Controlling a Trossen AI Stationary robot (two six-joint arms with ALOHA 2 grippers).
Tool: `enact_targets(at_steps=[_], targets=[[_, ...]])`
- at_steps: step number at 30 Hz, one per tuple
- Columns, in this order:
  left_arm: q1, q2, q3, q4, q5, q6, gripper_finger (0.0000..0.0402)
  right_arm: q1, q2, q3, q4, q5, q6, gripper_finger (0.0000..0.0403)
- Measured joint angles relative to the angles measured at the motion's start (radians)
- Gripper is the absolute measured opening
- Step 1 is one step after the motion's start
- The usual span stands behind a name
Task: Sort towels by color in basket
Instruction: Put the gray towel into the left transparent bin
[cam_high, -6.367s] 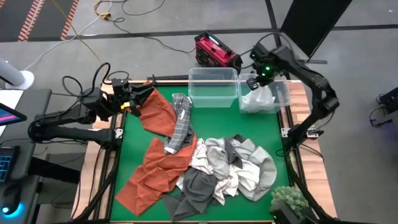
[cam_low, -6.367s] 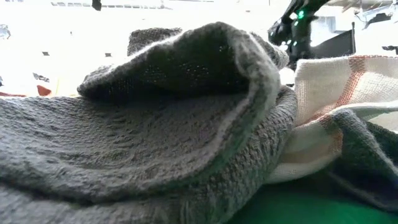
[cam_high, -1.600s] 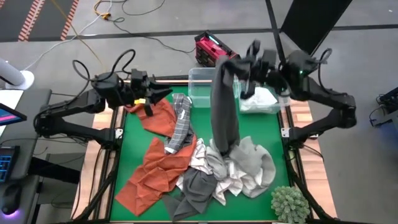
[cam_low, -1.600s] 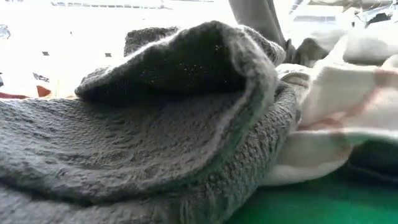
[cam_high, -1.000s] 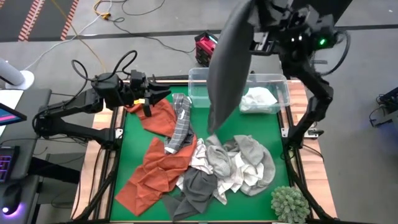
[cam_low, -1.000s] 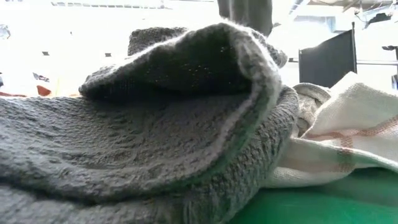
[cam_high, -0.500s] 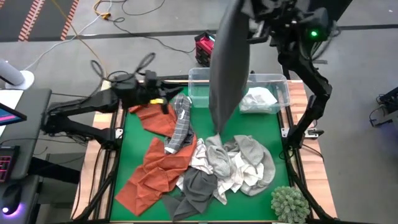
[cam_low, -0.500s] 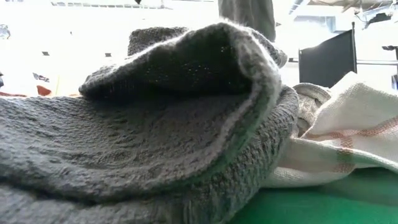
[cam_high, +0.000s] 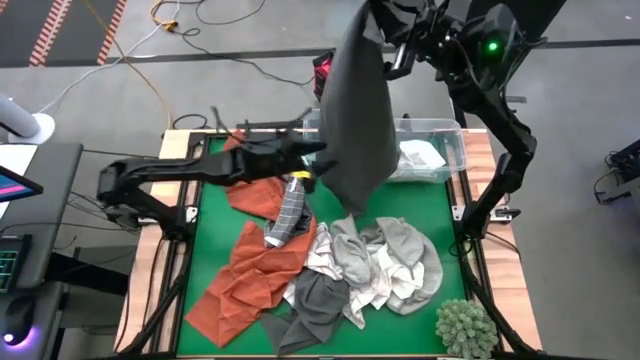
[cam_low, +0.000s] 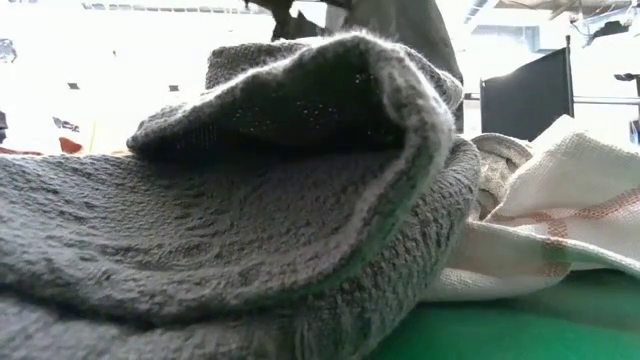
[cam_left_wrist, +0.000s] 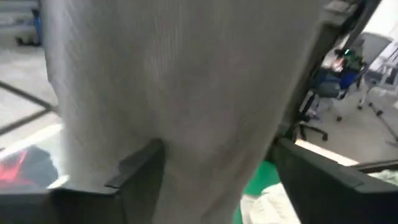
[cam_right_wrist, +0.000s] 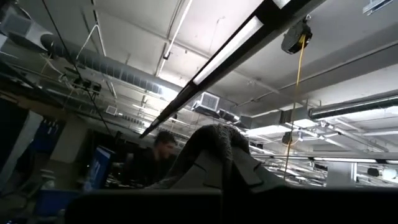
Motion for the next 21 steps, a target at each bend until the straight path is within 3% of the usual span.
enact_targets(at_steps=[5,13,17,21], targets=[[0.000,0.142,0.000,0.256,-0.008,-0.010,0.0323,0.040,0.001,0.000,-0.008,0.012,0.000,0.0020],[0.002,0.281,0.000,0.676,-0.032,-0.024,0.0308,0.111,-0.002,0.000,-0.097,0.064,-0.034,0.0020],[0.002,0.293,0.000,0.782,-0.052,0.013,0.0240,0.132,-0.003,0.000,-0.213,0.085,-0.037,0.0022],[0.004,0.270,0.000,0.817,-0.058,0.045,0.0123,0.147,-0.007,0.000,-0.309,0.124,-0.036,0.0023]])
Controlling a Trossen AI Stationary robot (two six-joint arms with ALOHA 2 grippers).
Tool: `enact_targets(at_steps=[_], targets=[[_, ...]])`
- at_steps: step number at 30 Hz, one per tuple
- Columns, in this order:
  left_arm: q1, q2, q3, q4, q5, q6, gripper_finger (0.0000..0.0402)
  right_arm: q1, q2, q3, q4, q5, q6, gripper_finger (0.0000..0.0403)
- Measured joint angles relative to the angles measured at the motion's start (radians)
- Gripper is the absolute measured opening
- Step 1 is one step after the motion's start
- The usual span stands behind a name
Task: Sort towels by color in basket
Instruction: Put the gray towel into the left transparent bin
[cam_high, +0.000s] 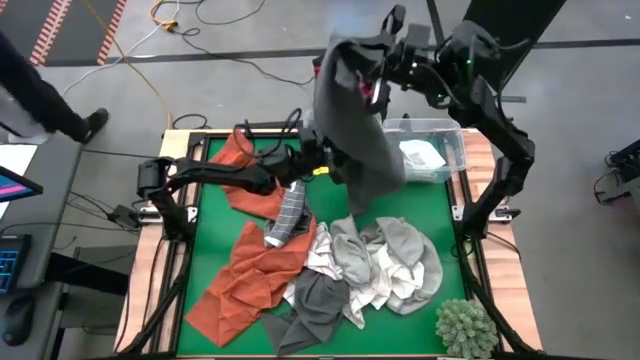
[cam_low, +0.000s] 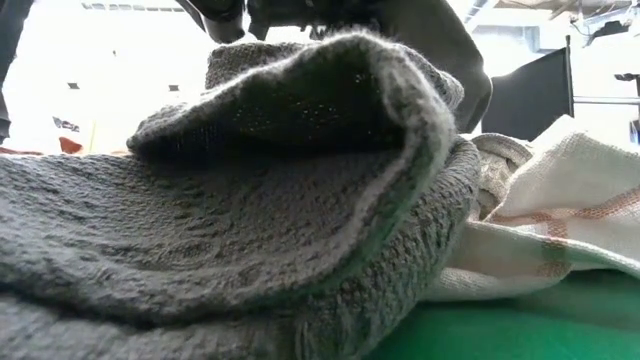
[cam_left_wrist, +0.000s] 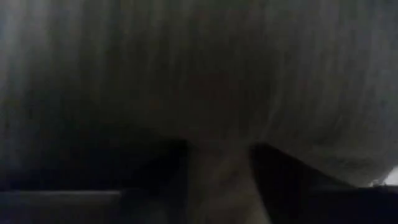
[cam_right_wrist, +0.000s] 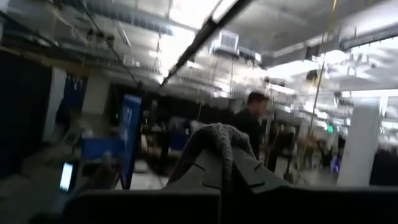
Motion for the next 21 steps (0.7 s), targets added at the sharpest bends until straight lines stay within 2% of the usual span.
enact_targets(at_steps=[2,4,7,12,15,18,21], targets=[[0.003,-0.021,0.000,0.006,0.000,0.022,0.0058,0.009,-0.006,0.000,-0.047,0.003,0.001,0.0024],[0.009,-0.051,0.000,0.002,0.009,0.043,0.0016,0.016,-0.018,0.000,-0.128,0.004,0.001,0.0024],[0.018,-0.103,0.000,-0.010,0.019,0.075,0.0008,0.019,-0.041,0.000,-0.280,0.012,-0.001,0.0024],[0.025,-0.204,0.000,-0.030,0.024,0.143,0.0001,0.011,-0.070,0.000,-0.563,0.128,-0.004,0.0025],[0.050,-0.253,0.000,-0.081,0.026,0.124,0.0001,-0.015,-0.068,0.000,-0.711,0.172,0.035,0.0032],[0.082,-0.279,0.000,-0.122,0.026,0.084,0.0001,-0.033,-0.060,-0.012,-0.823,0.158,0.062,0.0063],[0.110,-0.288,0.000,-0.112,0.066,0.055,0.0001,-0.030,-0.052,-0.042,-0.873,0.157,0.063,0.0119]])
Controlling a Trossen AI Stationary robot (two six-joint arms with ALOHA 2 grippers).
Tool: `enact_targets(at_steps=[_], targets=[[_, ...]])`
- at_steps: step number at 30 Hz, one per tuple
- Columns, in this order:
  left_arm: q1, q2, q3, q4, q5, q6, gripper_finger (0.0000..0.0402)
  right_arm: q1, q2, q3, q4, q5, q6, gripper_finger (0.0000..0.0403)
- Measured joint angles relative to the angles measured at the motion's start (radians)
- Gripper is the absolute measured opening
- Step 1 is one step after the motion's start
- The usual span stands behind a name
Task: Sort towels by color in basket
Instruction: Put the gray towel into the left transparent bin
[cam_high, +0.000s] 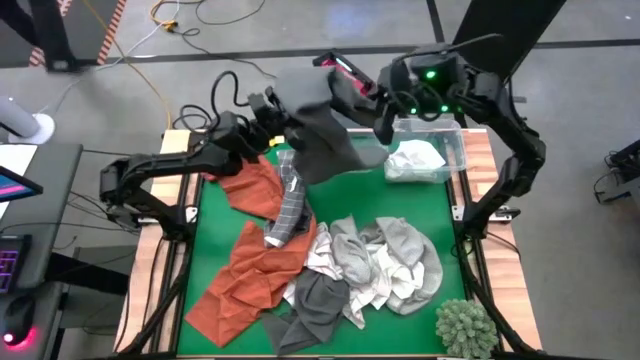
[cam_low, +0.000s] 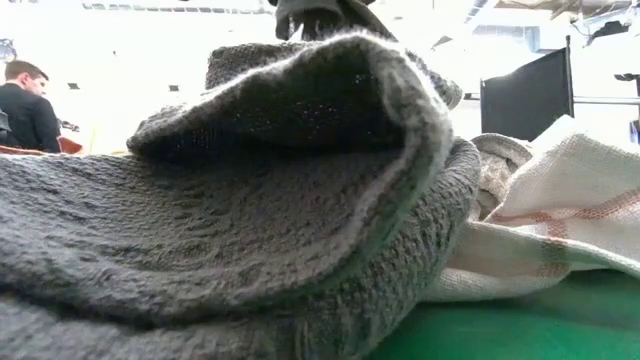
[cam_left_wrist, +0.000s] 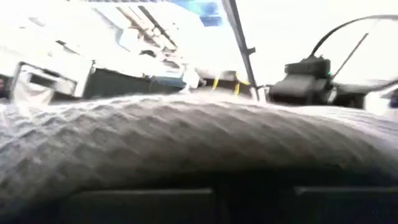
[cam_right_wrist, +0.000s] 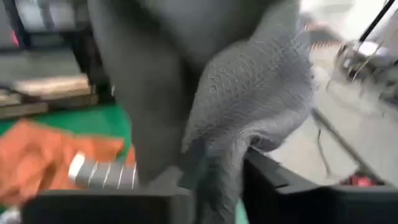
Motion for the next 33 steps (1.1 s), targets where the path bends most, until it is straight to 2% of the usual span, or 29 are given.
enact_targets(at_steps=[7,11,13,16,19,23,31,33], targets=[[0.013,0.001,0.000,-0.005,0.060,-0.031,0.0000,0.007,0.024,-0.036,-0.017,-0.007,0.029,0.0305],[0.013,-0.010,0.000,-0.020,0.065,-0.053,0.0000,0.041,0.003,-0.035,-0.087,-0.006,0.029,0.0385],[0.013,-0.028,0.000,-0.057,0.066,-0.053,0.0000,0.056,-0.010,-0.034,-0.134,0.004,0.025,0.0392],[0.013,-0.061,0.000,-0.173,0.066,-0.053,0.0000,0.057,-0.035,-0.034,-0.157,0.058,-0.011,0.0374],[0.013,-0.073,0.000,-0.252,0.095,-0.053,0.0000,0.056,-0.058,-0.033,-0.111,0.082,-0.038,0.0363],[0.011,-0.078,0.000,-0.268,0.131,-0.062,0.0000,0.057,-0.060,-0.032,-0.033,0.081,-0.069,0.0361],[0.004,-0.078,0.000,-0.279,0.165,-0.068,0.0000,0.057,0.055,-0.033,0.057,0.075,-0.114,0.0379],[0.004,-0.078,0.000,-0.276,0.166,-0.068,0.0000,0.057,0.088,-0.034,0.064,0.027,-0.112,0.0384]])
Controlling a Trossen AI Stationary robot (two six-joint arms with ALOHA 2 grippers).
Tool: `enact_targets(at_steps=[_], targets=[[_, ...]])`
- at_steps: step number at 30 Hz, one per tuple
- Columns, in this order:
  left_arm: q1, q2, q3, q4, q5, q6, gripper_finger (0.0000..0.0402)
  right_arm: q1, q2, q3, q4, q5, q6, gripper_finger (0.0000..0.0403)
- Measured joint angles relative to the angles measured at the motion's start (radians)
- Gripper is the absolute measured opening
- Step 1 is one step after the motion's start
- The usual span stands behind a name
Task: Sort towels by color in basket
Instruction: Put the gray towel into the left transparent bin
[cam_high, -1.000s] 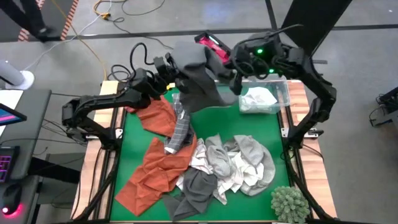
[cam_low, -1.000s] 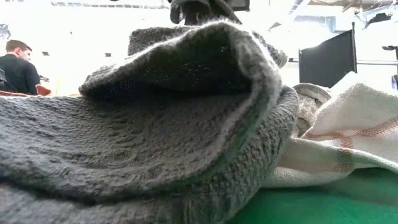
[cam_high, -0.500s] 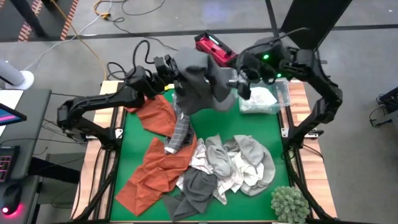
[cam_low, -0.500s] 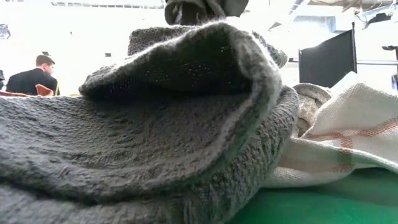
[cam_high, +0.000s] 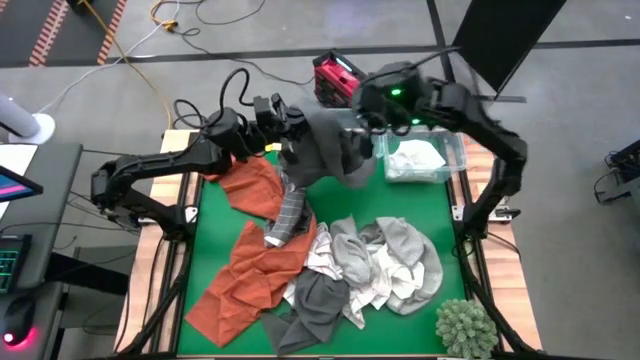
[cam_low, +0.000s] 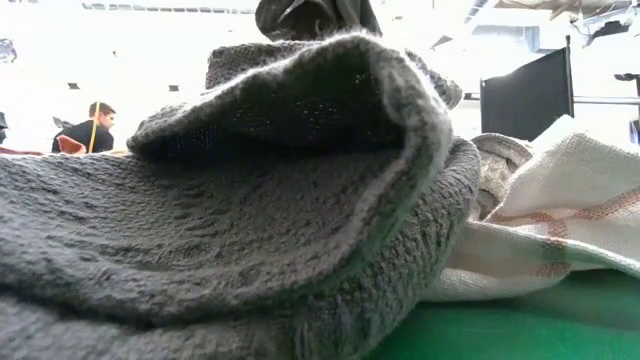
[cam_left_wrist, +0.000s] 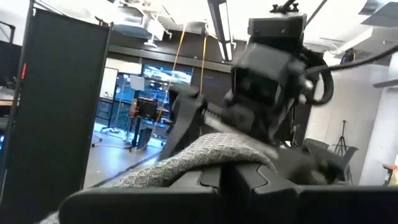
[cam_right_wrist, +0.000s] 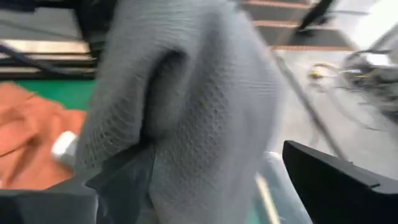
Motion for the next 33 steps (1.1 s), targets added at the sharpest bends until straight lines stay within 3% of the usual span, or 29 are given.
enact_targets(at_steps=[3,12,15,18,24,29,33], targets=[[0.000,0.000,0.000,0.001,0.003,0.014,0.0000,0.011,0.042,0.000,0.035,-0.077,0.022,0.0386],[0.000,0.000,0.000,0.085,0.029,0.021,0.0000,0.052,0.127,0.000,0.195,-0.094,0.038,0.0353],[0.000,-0.011,0.000,0.112,0.036,0.008,0.0000,0.051,0.127,0.000,0.252,-0.094,0.040,0.0309],[0.000,-0.019,0.000,0.109,0.051,-0.005,0.0000,0.052,0.127,0.000,0.297,-0.094,0.040,0.0240],[0.000,-0.033,0.000,0.087,0.055,-0.018,0.0000,0.052,0.128,0.000,0.303,-0.094,0.021,0.0034],[0.000,-0.061,0.000,0.043,-0.002,-0.017,0.0013,0.039,0.105,0.000,0.292,-0.088,0.010,0.0026],[0.000,-0.095,0.000,0.005,-0.016,-0.004,0.0069,0.011,0.060,0.000,0.281,-0.085,0.008,0.0026]])
